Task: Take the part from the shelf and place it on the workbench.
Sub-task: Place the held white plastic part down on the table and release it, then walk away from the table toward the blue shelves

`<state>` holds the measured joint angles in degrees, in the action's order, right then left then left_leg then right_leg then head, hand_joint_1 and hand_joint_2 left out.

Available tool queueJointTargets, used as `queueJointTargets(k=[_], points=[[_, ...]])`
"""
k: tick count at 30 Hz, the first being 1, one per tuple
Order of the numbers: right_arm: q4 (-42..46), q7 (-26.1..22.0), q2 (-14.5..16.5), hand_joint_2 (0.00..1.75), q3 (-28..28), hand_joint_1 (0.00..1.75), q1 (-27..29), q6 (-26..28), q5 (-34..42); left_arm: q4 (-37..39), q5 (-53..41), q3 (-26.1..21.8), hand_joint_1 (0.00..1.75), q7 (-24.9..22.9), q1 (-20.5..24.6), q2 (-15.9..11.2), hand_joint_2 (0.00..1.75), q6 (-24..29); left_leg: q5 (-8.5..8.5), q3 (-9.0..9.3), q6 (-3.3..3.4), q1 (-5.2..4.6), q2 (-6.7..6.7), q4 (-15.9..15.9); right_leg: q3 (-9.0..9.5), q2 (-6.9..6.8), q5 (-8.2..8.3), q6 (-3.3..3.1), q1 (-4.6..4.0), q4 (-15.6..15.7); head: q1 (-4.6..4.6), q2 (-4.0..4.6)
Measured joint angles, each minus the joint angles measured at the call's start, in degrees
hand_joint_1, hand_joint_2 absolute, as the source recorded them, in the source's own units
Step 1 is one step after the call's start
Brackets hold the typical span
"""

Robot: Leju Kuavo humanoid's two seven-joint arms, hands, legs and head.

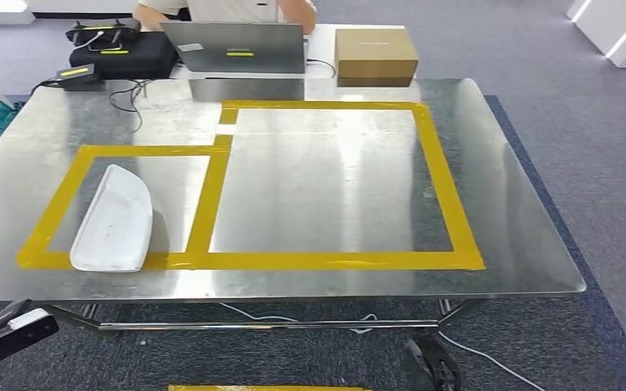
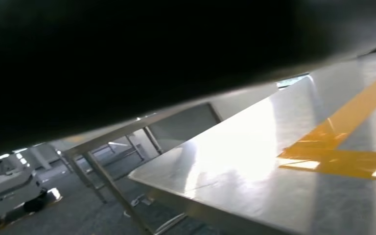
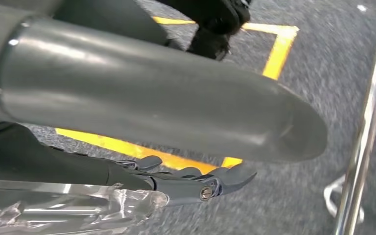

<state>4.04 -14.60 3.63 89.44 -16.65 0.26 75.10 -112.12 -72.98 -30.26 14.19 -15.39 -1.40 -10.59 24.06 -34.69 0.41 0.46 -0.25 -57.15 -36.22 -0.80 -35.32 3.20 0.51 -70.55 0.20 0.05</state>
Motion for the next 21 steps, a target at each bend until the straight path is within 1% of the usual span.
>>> queueJointTargets(k=[1,2,3,4,5,6,7,8,9,10,11,12,13,14,15,16,17,18,19,20,21], points=[[0.0,0.05,0.0,0.0,0.0,0.0,0.18,-0.03,0.0,0.01,-0.03,0.04,0.0,0.0,0.01,0.05,0.0,-0.11,0.04,0.01,0.1,-0.07,-0.93,-0.01,-1.81,0.54,-0.84,-0.07,-0.07,-3.17,0.03,0.0],[0.0,0.1,0.01,0.0,0.0,0.0,0.31,-0.05,0.0,0.01,-0.05,0.06,0.0,0.0,-0.02,0.08,0.0,-0.16,0.06,0.04,0.14,-0.13,-1.9,-0.02,-2.85,0.77,-0.56,-0.17,-0.11,-4.46,0.03,0.0],[0.0,0.14,0.01,0.0,0.0,0.0,0.39,-0.07,0.0,0.01,-0.08,0.07,0.0,0.0,-0.02,0.1,0.0,-0.2,0.07,0.1,0.14,-0.16,-2.84,-0.04,-2.84,0.91,0.81,-0.3,-0.13,-3.51,0.02,0.0],[0.0,0.18,0.01,0.0,0.0,0.0,0.39,-0.09,0.0,0.0,-0.08,0.07,0.0,0.0,-0.03,0.11,0.0,-0.21,0.09,0.21,0.11,-0.15,-3.77,-0.06,-1.77,1.26,3.0,-0.45,-0.11,-0.5,0.03,0.01],[0.0,0.21,0.01,0.0,0.0,0.0,0.35,-0.13,0.0,-0.01,-0.09,0.07,0.0,0.0,-0.03,0.11,0.0,-0.23,0.12,0.3,0.02,-0.1,-4.62,-0.07,-0.2,2.38,5.18,-0.6,0.0,3.44,0.03,0.01],[0.0,0.26,0.0,0.0,0.0,0.0,0.29,-0.19,0.0,-0.01,-0.11,0.07,0.0,0.0,-0.01,0.1,0.0,-0.27,0.16,0.28,-0.16,-0.13,-5.43,-0.2,1.37,3.7,6.67,-0.73,0.22,7.14,0.01,0.01],[0.0,0.33,0.0,0.0,0.0,0.0,0.26,-0.26,0.0,-0.01,-0.12,0.06,0.0,0.0,0.0,0.08,0.0,-0.33,0.11,0.16,-0.44,-0.09,-6.15,-0.28,2.57,4.82,7.5,-0.85,0.36,9.67,-0.01,0.0],[0.0,0.43,0.01,0.0,0.0,0.0,0.26,-0.33,0.0,-0.01,-0.13,0.04,0.0,0.0,-0.01,0.05,0.0,-0.42,0.01,-0.05,-0.78,-0.02,-6.79,-0.31,3.16,5.56,7.6,-0.99,0.41,10.83,-0.03,0.0],[0.0,0.51,0.02,0.0,0.0,0.0,0.27,-0.43,0.0,-0.01,-0.14,-0.01,0.0,0.0,-0.09,0.03,0.0,-0.52,-0.17,-0.28,-1.16,0.07,-7.45,-0.28,3.39,5.36,7.5,-1.17,0.34,11.04,-0.05,-0.01],[0.01,0.57,0.08,0.0,0.0,0.0,0.25,-0.53,0.0,-0.01,-0.14,-0.13,0.0,0.0,-0.21,0.01,0.0,-0.61,-0.3,-0.44,-1.52,0.24,-7.79,-0.17,3.49,4.77,7.6,-1.46,0.27,11.04,-0.05,-0.01],[0.0,0.59,0.11,0.0,0.0,0.0,0.21,-0.6,0.02,-0.02,-0.14,-0.29,0.0,0.0,-0.34,-0.01,0.0,-0.69,-0.17,-0.62,-1.85,0.2,-6.97,-0.36,3.61,4.15,7.7,-1.8,0.25,11.19,-0.12,0.0],[-0.01,0.59,0.14,0.0,0.0,0.0,0.15,-0.66,0.07,-0.02,-0.14,-0.44,0.0,0.0,-0.36,-0.07,0.0,-0.75,0.41,-1.09,-2.14,0.13,-5.5,-1.27,3.8,3.47,7.78,-2.17,0.27,11.4,-0.29,0.0],[-0.02,0.59,0.15,0.0,0.0,0.0,0.12,-0.67,0.11,-0.03,-0.14,-0.56,0.0,0.0,-0.28,-0.13,0.0,-0.82,1.58,-2.05,-2.38,0.03,-3.63,-3.25,4.0,2.75,7.82,-2.51,0.29,11.63,-0.43,0.01],[-0.04,0.59,0.13,0.0,0.0,0.0,0.14,-0.69,0.15,-0.03,-0.15,-0.6,0.0,0.0,-0.18,-0.17,0.0,-0.87,3.18,-3.57,-2.58,-0.05,-1.78,-6.37,4.15,1.99,7.76,-2.78,0.19,11.71,-0.58,0.01],[-0.04,0.6,0.13,0.0,0.0,0.0,0.23,-0.72,0.18,-0.03,-0.15,-0.6,0.0,0.0,-0.12,-0.21,0.0,-0.95,4.88,-5.49,-2.71,0.0,-0.97,-10.14,4.23,1.16,7.66,-2.98,0.1,11.74,-0.68,0.01],[-0.04,0.62,0.13,0.0,0.0,0.0,0.33,-0.75,0.17,-0.03,-0.17,-0.61,0.0,0.0,-0.16,-0.2,0.0,-1.01,6.08,-7.21,-2.81,0.05,-0.65,-13.45,4.27,0.31,7.56,-3.08,0.06,11.74,-0.67,0.01],[-0.04,0.63,0.13,0.0,0.0,0.0,0.41,-0.79,0.17,-0.03,-0.19,-0.63,0.0,0.0,-0.26,-0.19,0.0,-1.06,6.35,-8.21,-2.85,0.08,-0.54,-15.32,4.32,-0.57,7.45,-3.13,0.03,11.74,-0.69,0.01],[-0.04,0.63,0.13,0.0,0.0,0.0,0.45,-0.8,0.17,-0.03,-0.21,-0.69,0.0,0.0,-0.35,-0.2,0.0,-1.11,5.57,-8.16,-2.86,0.1,-0.45,-15.13,4.41,-1.41,7.33,-3.12,0.03,11.74,-0.69,0.01],[-0.04,0.63,0.13,0.0,0.0,0.0,0.45,-0.8,0.17,-0.03,-0.23,-0.75,0.0,-0.01,-0.4,-0.2,0.0,-1.14,3.95,-6.97,-2.82,0.1,-0.09,-12.88,4.56,-2.2,7.19,-3.05,0.03,11.74,-0.69,0.0],[-0.04,0.63,0.13,0.0,0.0,0.0,0.41,-0.8,0.17,-0.03,-0.25,-0.82,0.0,-0.04,-0.41,-0.21,0.0,-1.17,2.02,-5.0,-2.74,0.08,0.79,-9.32,4.78,-2.93,7.01,-2.92,0.02,11.74,-0.69,0.01],[-0.04,0.63,0.13,0.0,0.0,0.0,0.36,-0.8,0.17,-0.03,-0.26,-0.88,0.0,-0.07,-0.38,-0.22,0.0,-1.21,0.68,-2.92,-2.71,-0.15,2.28,-5.57,5.0,-3.58,6.75,-2.68,-0.15,11.69,-0.72,0.01]])
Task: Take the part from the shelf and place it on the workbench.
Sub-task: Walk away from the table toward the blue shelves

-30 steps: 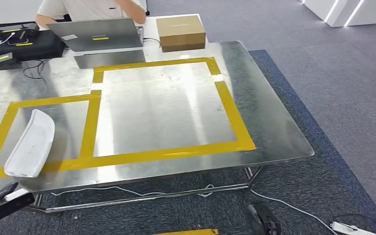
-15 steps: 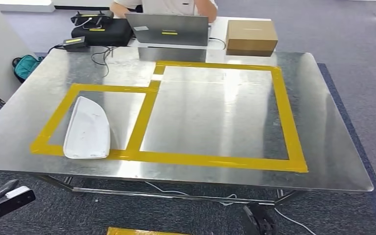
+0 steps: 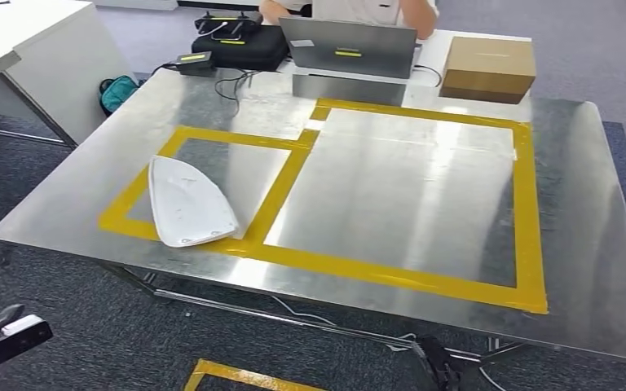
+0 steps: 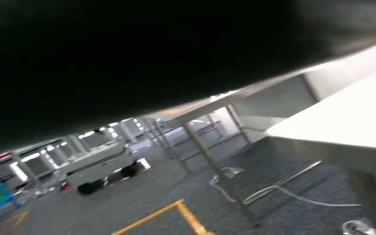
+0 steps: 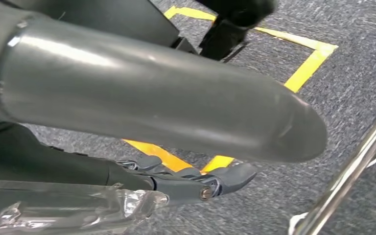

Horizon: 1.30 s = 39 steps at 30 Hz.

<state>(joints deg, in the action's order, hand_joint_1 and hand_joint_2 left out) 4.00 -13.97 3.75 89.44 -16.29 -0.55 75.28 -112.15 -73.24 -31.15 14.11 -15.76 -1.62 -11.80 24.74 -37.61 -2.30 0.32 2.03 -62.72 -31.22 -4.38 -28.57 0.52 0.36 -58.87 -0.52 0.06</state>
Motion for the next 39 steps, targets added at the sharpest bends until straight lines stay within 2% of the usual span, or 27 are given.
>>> queueJointTargets(k=[2,3,5,7,9,10,11,12,13,14,15,16,18,20,21,22,24,26,27,28,29,31,33,35,36,38,39], points=[[0.0,0.01,-0.01,0.0,0.0,0.0,-0.09,0.01,0.0,0.0,-0.08,-0.09,0.0,-0.06,0.0,0.03,0.0,-0.15,-0.99,2.47,0.48,-0.34,1.92,4.62,0.36,-1.17,-0.53,0.56,-0.42,0.03,0.01,0.01],[0.0,0.02,-0.01,0.0,0.0,0.0,-0.13,0.01,0.0,0.0,-0.16,-0.24,0.0,-0.08,-0.11,0.07,0.0,-0.23,-0.74,2.71,0.77,-0.54,1.96,5.27,0.61,-1.8,-0.75,0.82,-0.6,0.13,0.01,0.0],[0.01,0.04,0.02,0.0,0.0,0.0,-0.25,-0.01,0.0,-0.01,-0.39,-0.76,0.0,-0.11,-0.45,0.16,0.0,-0.35,-0.72,2.69,1.51,-0.48,0.44,5.5,1.13,-2.47,-1.21,1.39,-0.51,0.26,0.02,-0.01],[0.02,0.05,0.04,0.0,0.0,0.0,-0.36,-0.02,0.0,-0.05,-0.57,-1.26,0.0,-0.13,-0.5,0.23,0.0,-0.46,-0.81,2.82,2.2,-0.28,-0.93,5.69,0.15,0.01,-2.98,1.86,-0.29,-2.32,0.24,-0.02],[0.02,0.07,0.05,0.0,0.0,0.0,-0.22,-0.02,0.0,-0.09,-0.65,-1.39,0.0,-0.13,-0.41,0.31,0.0,-0.63,-0.78,2.88,2.69,-0.16,-2.29,5.71,-3.38,3.33,-6.34,1.96,-0.24,-9.48,0.53,-0.01],[0.02,0.08,0.05,0.0,0.0,0.0,-0.07,-0.02,0.0,-0.09,-0.66,-1.39,0.0,-0.13,-0.41,0.38,0.0,-0.72,-0.76,2.89,2.82,-0.17,-3.08,5.7,-5.53,3.99,-7.67,1.93,-0.27,-13.36,0.58,-0.01],[0.02,0.09,0.05,0.0,0.0,0.0,0.09,-0.02,0.0,-0.09,-0.66,-1.38,0.0,-0.13,-0.44,0.45,0.0,-0.79,-0.74,2.91,2.86,-0.19,-3.97,5.68,-7.18,4.27,-8.06,1.88,-0.28,-15.89,0.58,0.0],[0.02,0.09,0.05,0.0,0.0,0.0,0.2,-0.02,0.0,-0.09,-0.66,-1.4,0.0,-0.13,-0.47,0.53,0.0,-0.83,-0.71,2.97,2.87,-0.19,-4.87,5.67,-7.87,4.39,-7.27,1.81,-0.28,-16.29,0.58,0.0],[0.02,0.09,0.05,0.0,0.0,0.0,0.24,-0.02,0.0,-0.09,-0.66,-1.43,0.0,-0.13,-0.49,0.6,0.0,-0.84,-0.69,3.08,2.83,-0.17,-5.77,5.66,-7.48,4.61,-5.43,1.75,-0.22,-14.47,0.57,-0.01],[0.02,0.09,0.05,0.0,0.0,0.0,0.24,0.0,0.0,-0.09,-0.67,-1.45,0.0,-0.13,-0.49,0.65,0.0,-0.85,-0.63,3.23,2.74,-0.12,-6.62,5.64,-6.17,5.2,-2.97,1.7,-0.1,-10.9,0.58,-0.01],[0.02,0.09,0.05,0.0,0.0,0.0,0.2,0.02,0.0,-0.09,-0.77,-1.48,0.0,-0.12,-0.49,0.71,0.0,-0.89,-0.56,3.36,2.55,-0.13,-7.41,5.61,-4.53,6.55,-1.05,1.7,0.1,-7.01,0.58,-0.01],[0.02,0.09,0.05,0.0,0.0,0.0,0.16,0.04,0.0,-0.1,-0.93,-1.53,0.0,-0.09,-0.46,0.75,0.0,-0.95,-0.5,3.37,2.31,-0.11,-8.15,5.5,-3.02,7.85,0.24,1.67,0.31,-3.73,0.55,0.0],[0.02,0.1,0.05,0.0,0.0,0.0,0.11,0.04,0.0,-0.13,-1.41,-1.8,0.0,0.03,-0.47,0.87,0.0,-1.12,-0.72,3.11,1.59,0.07,-9.48,5.56,-1.54,9.26,0.73,1.44,0.37,-0.93,0.5,-0.01],[0.02,0.13,0.07,0.0,0.0,0.0,0.03,0.03,0.01,-0.16,-1.76,-2.38,0.0,0.12,-0.71,1.05,0.0,-1.33,-1.04,2.79,0.86,0.39,-10.26,5.81,-1.3,8.15,0.98,0.84,0.21,-0.63,0.5,-0.02],[0.0,0.12,0.06,0.0,0.0,0.0,-0.03,0.02,0.03,-0.16,-1.86,-2.68,0.0,0.13,-0.84,1.15,0.0,-1.42,-0.78,2.55,0.58,0.34,-9.37,5.44,-1.17,7.5,1.13,0.44,0.21,-0.43,0.4,-0.02],[-0.02,0.1,0.04,0.0,0.0,0.0,-0.07,0.0,0.09,-0.17,-1.95,-2.94,0.0,0.14,-0.85,1.24,0.0,-1.49,0.05,1.9,0.36,0.23,-7.81,4.13,-1.0,6.79,1.24,0.04,0.22,-0.18,0.27,-0.01],[-0.04,0.08,0.01,0.0,0.0,0.0,0.0,-0.07,0.21,-0.17,-2.18,-3.19,0.0,0.26,-0.69,1.44,0.0,-1.74,3.27,-1.14,0.03,0.04,-4.15,-2.07,-0.76,5.14,1.22,-0.6,0.02,0.09,0.0,-0.01],[-0.04,0.09,0.01,0.0,0.0,0.0,0.25,-0.12,0.24,-0.17,-2.4,-3.34,0.0,0.5,-0.73,1.75,0.0,-1.99,5.88,-4.69,-0.17,0.13,-2.98,-9.01,-0.72,3.36,1.05,-0.88,-0.2,0.09,-0.04,-0.01],[-0.04,0.1,0.01,0.0,0.0,0.0,0.32,-0.13,0.24,-0.17,-2.49,-3.53,0.0,0.62,-0.85,1.93,0.0,-2.05,5.78,-5.32,-0.2,0.17,-2.84,-10.19,-0.69,2.5,0.96,-0.94,-0.25,0.09,-0.05,-0.01],[-0.04,0.11,0.01,0.0,0.0,0.0,0.34,-0.13,0.24,-0.17,-2.62,-3.79,0.0,0.73,-0.94,2.1,0.0,-2.18,4.7,-4.81,-0.19,0.18,-2.66,-9.23,-0.63,1.68,0.87,-0.94,-0.27,0.09,-0.05,-0.01],[-0.04,0.13,0.01,0.0,0.0,0.0,0.31,-0.14,0.24,-0.18,-2.79,-4.14,0.0,0.8,-0.98,2.28,0.0,-2.41,2.85,-3.13,-0.13,0.17,-2.09,-6.14,-0.5,0.91,0.75,-0.89,-0.28,0.09,-0.06,-0.01],[-0.04,0.15,0.01,0.0,0.0,0.0,0.24,-0.15,0.24,-0.21,-3.23,-4.94,0.0,0.89,-0.95,2.68,0.0,-2.92,-0.21,1.28,0.18,-0.18,1.1,1.73,-0.12,-0.37,0.35,-0.54,-0.52,0.0,-0.08,-0.01],[-0.04,0.2,-0.01,0.0,0.0,0.0,0.25,-0.15,0.24,-0.31,-3.51,-5.59,0.0,0.96,-0.93,3.13,0.0,-3.18,-0.91,3.38,0.66,-0.63,3.11,5.69,0.32,-1.58,-0.1,-0.01,-0.86,0.04,-0.04,-0.01],[-0.04,0.24,-0.01,0.0,0.0,0.0,0.28,-0.17,0.24,-0.43,-3.6,-6.12,0.0,0.99,-0.99,3.51,0.0,-3.25,-0.83,3.36,1.22,-0.78,1.79,6.1,0.75,-2.91,-0.45,0.51,-0.88,0.28,-0.02,-0.01],[-0.04,0.24,-0.01,0.0,0.0,0.0,0.27,-0.18,0.24,-0.53,-3.7,-6.42,0.0,1.02,-1.04,3.72,0.0,-3.34,-0.9,3.39,1.49,-0.7,1.01,6.25,0.69,-2.56,-0.84,0.83,-0.77,-0.05,-0.02,-0.01],[-0.04,0.25,-0.01,0.0,0.0,0.0,0.28,-0.21,0.24,-0.84,-4.55,-7.23,0.0,1.36,-0.86,4.39,0.0,-4.08,-1.1,3.51,2.06,-0.39,-0.51,6.53,-0.85,0.31,-2.94,1.4,-0.51,-3.49,0.14,-0.01],[-0.05,0.26,-0.02,0.0,0.0,0.0,0.36,-0.25,0.24,-1.03,-5.22,-7.72,0.0,1.74,-0.74,5.02,0.0,-4.62,-1.11,3.51,2.25,-0.3,-1.24,6.55,-2.56,2.26,-4.66,1.58,-0.4,-6.98,0.25,-0.01]])
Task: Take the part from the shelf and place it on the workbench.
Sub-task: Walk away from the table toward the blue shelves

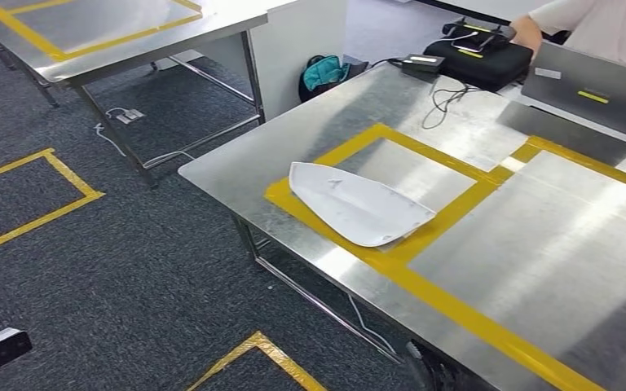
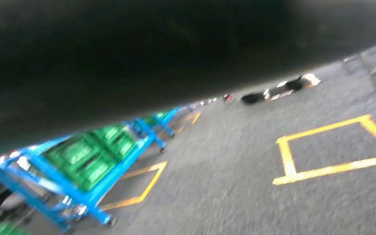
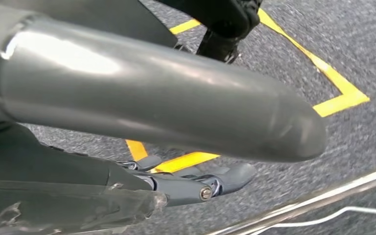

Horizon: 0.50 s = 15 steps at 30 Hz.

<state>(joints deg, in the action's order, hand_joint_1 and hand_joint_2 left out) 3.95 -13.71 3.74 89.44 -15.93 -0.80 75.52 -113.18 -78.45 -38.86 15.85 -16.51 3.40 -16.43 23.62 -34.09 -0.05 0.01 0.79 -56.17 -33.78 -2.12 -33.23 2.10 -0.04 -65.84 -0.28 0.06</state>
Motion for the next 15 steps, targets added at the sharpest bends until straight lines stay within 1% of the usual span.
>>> queueJointTargets(k=[1,2,3,4,5,6,7,8,9,10,11,12,13,14,15], points=[[-0.02,0.03,0.0,0.0,0.0,0.0,0.15,-0.07,0.0,-0.15,-0.71,-0.52,0.0,0.46,0.09,0.69,0.0,-0.51,0.02,0.0,0.17,0.04,-0.75,-0.01,-1.96,1.15,-1.68,0.07,0.04,-3.9,0.05,0.0],[-0.04,0.05,0.0,0.0,0.0,0.0,0.34,-0.15,0.0,-0.24,-1.28,-1.03,0.0,0.95,0.06,1.42,0.0,-0.85,0.03,0.0,0.31,0.06,-1.57,-0.02,-3.75,1.69,-2.74,0.11,0.06,-7.17,0.08,-0.01],[-0.07,0.07,0.0,0.0,0.0,0.0,0.52,-0.24,0.0,-0.31,-1.8,-1.59,0.0,1.43,-0.02,2.16,0.0,-1.1,0.06,0.03,0.34,0.07,-2.49,-0.04,-4.89,1.94,-2.78,0.12,0.07,-8.85,0.08,-0.01],[-0.11,0.09,0.0,0.0,0.0,0.0,0.63,-0.29,0.0,-0.35,-2.23,-2.2,0.0,1.88,-0.09,2.79,0.0,-1.29,0.07,0.09,0.35,0.1,-3.39,-0.06,-5.03,2.05,-1.71,0.12,0.11,-8.4,0.08,-0.01],[-0.15,0.09,0.0,0.0,0.0,0.0,0.69,-0.32,0.0,-0.39,-2.67,-2.95,0.0,2.41,-0.13,3.47,0.0,-1.53,0.1,0.19,0.29,0.16,-4.32,-0.1,-4.1,2.36,0.29,0.12,0.22,-5.78,0.08,-0.01],[-0.21,0.09,0.01,0.0,0.0,0.0,0.7,-0.34,0.0,-0.45,-3.16,-3.79,0.0,3.03,-0.12,4.21,0.0,-1.85,0.15,0.27,0.14,0.23,-5.2,-0.15,-2.48,3.47,2.54,0.21,0.47,-1.9,0.09,-0.01],[-0.26,0.09,0.02,0.0,0.0,0.0,0.69,-0.38,0.0,-0.55,-3.64,-4.64,0.0,3.68,-0.09,4.98,0.0,-2.16,0.24,0.25,-0.11,0.22,-6.0,-0.36,-0.89,5.16,4.09,0.31,0.8,1.81,0.11,-0.01],[-0.3,0.1,0.03,0.0,0.0,0.0,0.74,-0.46,0.0,-0.68,-4.16,-5.56,0.0,4.44,-0.04,5.8,0.0,-2.44,0.24,0.12,-0.43,0.22,-6.78,-0.51,0.43,6.52,5.09,0.28,1.06,4.55,0.08,-0.01],[-0.33,0.11,0.05,0.0,0.0,0.0,0.88,-0.55,-0.04,-0.85,-4.61,-6.47,0.0,5.15,0.04,6.61,0.0,-2.71,0.16,-0.11,-0.8,0.24,-7.48,-0.58,1.12,7.52,5.33,0.14,1.18,5.86,0.08,-0.01],[-0.33,0.12,0.11,0.0,0.0,0.0,1.06,-0.63,-0.14,-1.02,-5.02,-7.4,0.0,5.79,0.12,7.42,0.0,-2.96,-0.03,-0.35,-1.19,0.3,-8.16,-0.54,1.31,7.55,5.22,-0.16,1.12,6.07,0.05,-0.01],[-0.34,0.12,0.23,0.0,0.0,0.0,1.26,-0.69,-0.27,-1.13,-5.32,-8.35,0.0,6.33,0.17,8.15,0.0,-3.17,-0.27,-0.54,-1.54,0.44,-8.81,-0.36,1.41,6.82,5.37,-0.56,1.01,6.06,0.03,-0.01],[-0.34,0.1,0.38,0.0,0.0,0.0,1.42,-0.72,-0.39,-1.23,-5.52,-9.26,0.0,6.69,0.18,8.8,0.0,-3.36,-0.27,-0.68,-1.83,0.48,-8.5,-0.38,1.48,6.18,5.54,-0.96,0.97,6.2,0.03,0.0],[-0.35,0.06,0.55,0.0,0.0,0.0,1.54,-0.73,-0.48,-1.29,-5.7,-10.04,0.0,6.95,0.25,9.34,0.0,-3.47,0.24,-1.1,-2.07,0.39,-7.31,-1.08,1.58,5.46,5.72,-1.41,0.97,6.43,-0.13,0.0],[-0.36,0.02,0.67,0.0,0.0,0.0,1.67,-0.73,-0.51,-1.34,-5.81,-10.64,0.0,7.17,0.44,9.77,0.0,-3.58,1.43,-2.04,-2.23,0.27,-5.63,-2.96,1.66,4.67,5.85,-1.81,0.99,6.68,-0.28,0.0],[-0.38,-0.01,0.72,0.0,0.0,0.0,1.85,-0.73,-0.5,-1.38,-5.93,-11.12,0.0,7.43,0.73,10.21,0.0,-3.76,3.17,-3.52,-2.36,0.17,-3.67,-6.03,1.68,3.8,5.9,-2.16,0.92,6.82,-0.44,0.0]])
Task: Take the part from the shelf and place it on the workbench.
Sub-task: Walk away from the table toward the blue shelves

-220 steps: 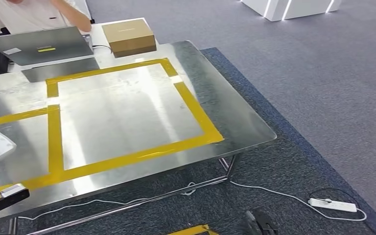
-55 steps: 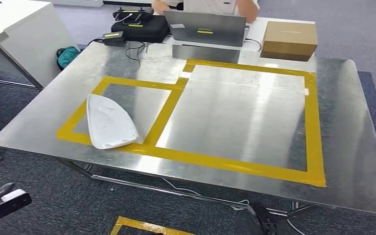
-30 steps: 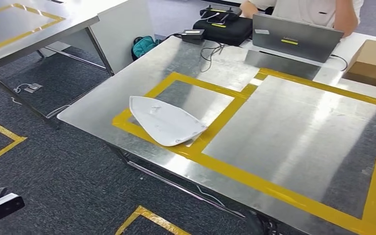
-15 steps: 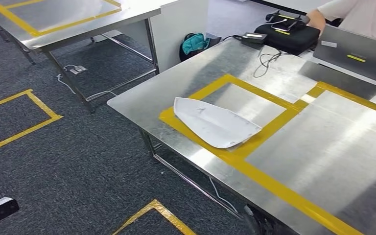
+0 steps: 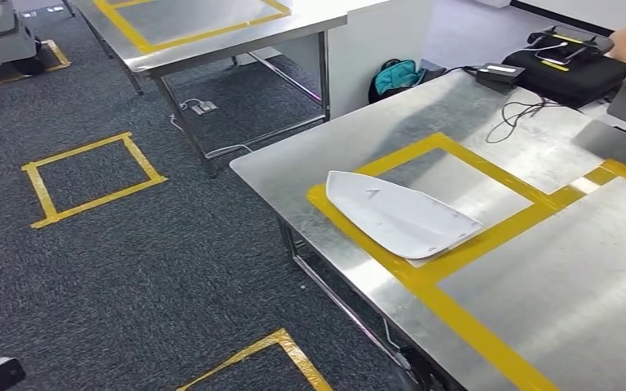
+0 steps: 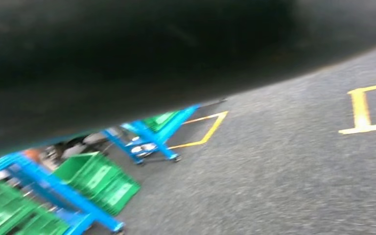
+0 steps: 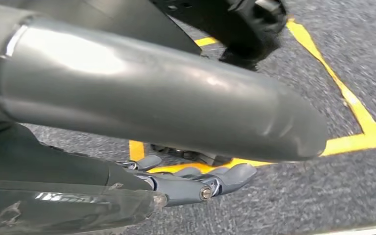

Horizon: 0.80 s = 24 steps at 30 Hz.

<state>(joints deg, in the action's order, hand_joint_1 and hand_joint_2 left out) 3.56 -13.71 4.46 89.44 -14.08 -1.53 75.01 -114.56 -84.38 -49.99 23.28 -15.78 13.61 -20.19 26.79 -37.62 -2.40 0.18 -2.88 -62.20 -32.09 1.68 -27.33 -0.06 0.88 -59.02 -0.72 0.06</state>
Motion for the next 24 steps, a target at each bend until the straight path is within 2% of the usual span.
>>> queueJointTargets(k=[1,2,3,4,5,6,7,8,9,10,11,12,13,14,16,17,18,19,20,21,23,24], points=[[-0.05,-0.01,0.02,0.0,0.0,0.0,0.19,0.0,0.01,-0.01,-0.12,-0.43,0.0,0.38,0.34,0.45,0.0,-0.26,1.94,-1.93,-0.14,0.0,1.21,-3.91,-0.05,-0.89,-0.01,-0.23,-0.09,0.06,-0.14,0.0],[-0.16,-0.02,0.02,0.0,0.0,0.0,0.34,0.0,0.01,-0.01,-0.21,-0.92,0.0,0.83,0.61,1.0,0.0,-0.54,3.48,-3.74,-0.26,0.12,1.7,-7.66,-0.13,-1.79,-0.03,-0.31,-0.16,0.07,-0.14,0.01],[-0.28,-0.05,0.01,0.0,0.0,0.0,0.41,-0.01,0.02,-0.01,-0.24,-1.57,0.0,1.22,0.75,1.64,0.0,-0.8,4.15,-4.82,-0.4,0.28,1.89,-10.05,-0.22,-2.64,-0.04,-0.36,-0.19,0.07,-0.14,0.01],[-0.45,-0.14,0.01,0.0,0.0,0.0,0.4,-0.04,0.02,-0.01,-0.15,-2.27,0.0,1.44,0.79,2.25,0.0,-1.0,3.8,-4.82,-0.56,0.49,2.01,-10.39,-0.28,-3.46,-0.04,-0.34,-0.19,0.07,-0.14,0.0],[-0.63,-0.27,0.0,0.0,0.0,0.0,0.36,-0.07,0.02,-0.01,0.19,-2.89,0.0,1.23,0.74,2.78,0.0,-1.12,2.59,-3.6,-0.77,0.75,2.33,-8.5,-0.31,-4.26,-0.04,-0.24,-0.15,0.07,-0.14,0.0],[-0.83,-0.44,-0.02,0.0,0.0,0.0,0.31,-0.09,0.02,-0.01,0.82,-3.37,0.0,0.55,0.62,3.2,0.0,-1.15,0.97,-1.41,-1.05,1.04,3.18,-4.97,-0.27,-5.02,-0.06,-0.04,-0.12,0.02,-0.15,0.0],[-1.14,-0.64,-0.15,0.0,0.0,0.0,0.27,-0.07,0.02,-0.03,1.86,-3.63,0.0,-0.55,0.41,3.52,0.0,-1.03,-0.28,1.08,-1.37,1.27,4.79,-0.92,-0.22,-5.69,-0.21,0.33,-0.25,-0.12,-0.23,0.0],[-1.43,-0.82,-0.3,0.0,0.0,0.0,0.24,-0.02,0.03,-0.09,3.26,-3.73,0.0,-1.94,0.12,3.82,0.0,-0.8,-1.09,3.04,-1.39,1.41,5.9,2.2,-0.27,-6.31,-0.44,0.78,-0.38,-0.29,-0.22,0.0],[-1.7,-0.98,-0.46,0.0,0.0,0.0,0.2,0.06,0.03,-0.22,4.9,-3.74,0.0,-3.43,-0.37,4.14,0.0,-0.43,-1.33,4.24,-1.22,1.43,6.64,4.08,-0.13,-6.87,-0.67,1.26,-0.52,-0.37,-0.13,0.0],[-1.91,-1.11,-0.6,0.0,0.0,0.0,0.17,0.14,0.05,-0.44,6.62,-3.73,0.0,-4.87,-1.02,4.42,0.0,0.01,-1.21,4.64,-0.85,1.31,6.69,4.77,0.14,-7.45,-0.85,1.72,-0.6,-0.34,-0.03,0.0],[-1.98,-1.18,-0.62,0.0,0.0,0.0,0.12,0.17,0.07,-0.69,8.06,-3.72,0.0,-6.05,-1.75,4.66,0.0,0.39,-1.23,4.58,-0.23,1.18,5.76,4.73,0.52,-8.09,-0.91,2.13,-0.48,-0.14,0.15,-0.01],[-2.04,-1.21,-0.62,0.0,0.0,0.0,0.06,0.2,0.07,-0.99,9.09,-3.72,0.0,-6.9,-2.48,4.85,0.0,0.73,-1.27,4.59,0.26,1.15,5.12,4.81,0.86,-8.05,-1.0,2.56,-0.26,-0.03,0.25,0.0],[-2.08,-1.25,-0.61,0.0,0.0,0.0,0.01,0.2,0.08,-1.28,9.73,-3.72,0.0,-7.42,-3.0,5.02,0.0,0.96,-1.36,4.62,0.7,1.15,4.5,4.89,0.83,-7.2,-1.44,2.88,-0.04,-0.45,0.31,-0.01],[-2.13,-1.27,-0.59,0.0,0.0,0.0,0.01,0.2,0.07,-1.5,10.11,-3.71,0.0,-7.74,-3.3,5.2,0.0,1.07,-1.47,4.66,1.13,1.22,3.86,4.98,0.19,-5.78,-2.45,3.09,0.11,-1.97,0.4,-0.01],[-2.24,-1.28,-0.57,0.0,0.0,0.0,0.19,0.19,0.02,-1.79,11.18,-3.59,0.0,-8.51,-3.67,5.55,0.0,1.25,-1.52,4.64,1.68,1.2,2.56,5.02,-3.09,-2.71,-5.88,3.12,0.17,-8.77,0.62,-0.01],[-2.27,-1.26,-0.57,0.0,0.0,0.0,0.35,0.22,-0.07,-1.83,12.01,-3.48,0.0,-9.2,-3.98,5.69,0.0,1.38,-1.51,4.63,1.83,1.09,1.81,5.02,-5.17,-2.07,-7.39,3.04,0.12,-12.75,0.67,0.0],[-2.3,-1.23,-0.57,0.0,0.0,0.0,0.51,0.28,-0.14,-1.86,13.03,-3.32,0.0,-10.12,-4.44,5.81,0.0,1.65,-1.49,4.65,1.9,0.97,1.03,5.01,-6.83,-1.82,-8.06,2.93,0.07,-15.58,0.68,-0.01],[-2.33,-1.22,-0.57,0.0,0.0,0.0,0.64,0.37,-0.22,-1.87,14.13,-3.08,0.0,-11.19,-5.05,5.93,0.0,2.05,-1.47,4.7,1.92,0.87,0.26,5.0,-7.58,-1.73,-7.59,2.78,0.02,-16.35,0.67,0.0],[-2.36,-1.21,-0.57,0.0,0.0,0.0,0.72,0.5,-0.25,-1.87,15.46,-2.69,0.0,-12.55,-5.74,6.04,0.0,2.66,-1.46,4.77,1.91,0.83,-0.55,4.99,-7.19,-1.53,-6.01,2.59,-0.01,-14.76,0.66,0.0],[-2.39,-1.22,-0.57,0.0,0.0,0.0,0.76,0.62,-0.25,-1.87,16.84,-2.13,0.0,-13.99,-6.42,6.13,0.0,3.44,-1.42,4.87,1.86,0.84,-1.35,4.98,-5.81,-0.96,-3.77,2.44,-0.01,-11.31,0.66,0.0],[-2.49,-1.27,-0.57,0.0,0.0,0.0,0.78,0.83,-0.26,-1.86,19.9,-0.5,0.0,-17.19,-7.84,6.28,0.0,5.47,-1.34,4.9,1.5,0.85,-2.87,4.9,-2.47,1.98,-0.62,2.37,0.27,-3.85,0.69,0.01],[-2.52,-1.31,-0.57,0.0,0.0,0.0,0.81,0.89,-0.26,-1.85,21.44,0.49,0.0,-18.66,-8.56,6.31,0.0,6.53,-1.36,4.81,1.17,0.87,-3.49,4.9,-1.4,3.02,-0.06,2.38,0.36,-1.75,0.68,0.0]])
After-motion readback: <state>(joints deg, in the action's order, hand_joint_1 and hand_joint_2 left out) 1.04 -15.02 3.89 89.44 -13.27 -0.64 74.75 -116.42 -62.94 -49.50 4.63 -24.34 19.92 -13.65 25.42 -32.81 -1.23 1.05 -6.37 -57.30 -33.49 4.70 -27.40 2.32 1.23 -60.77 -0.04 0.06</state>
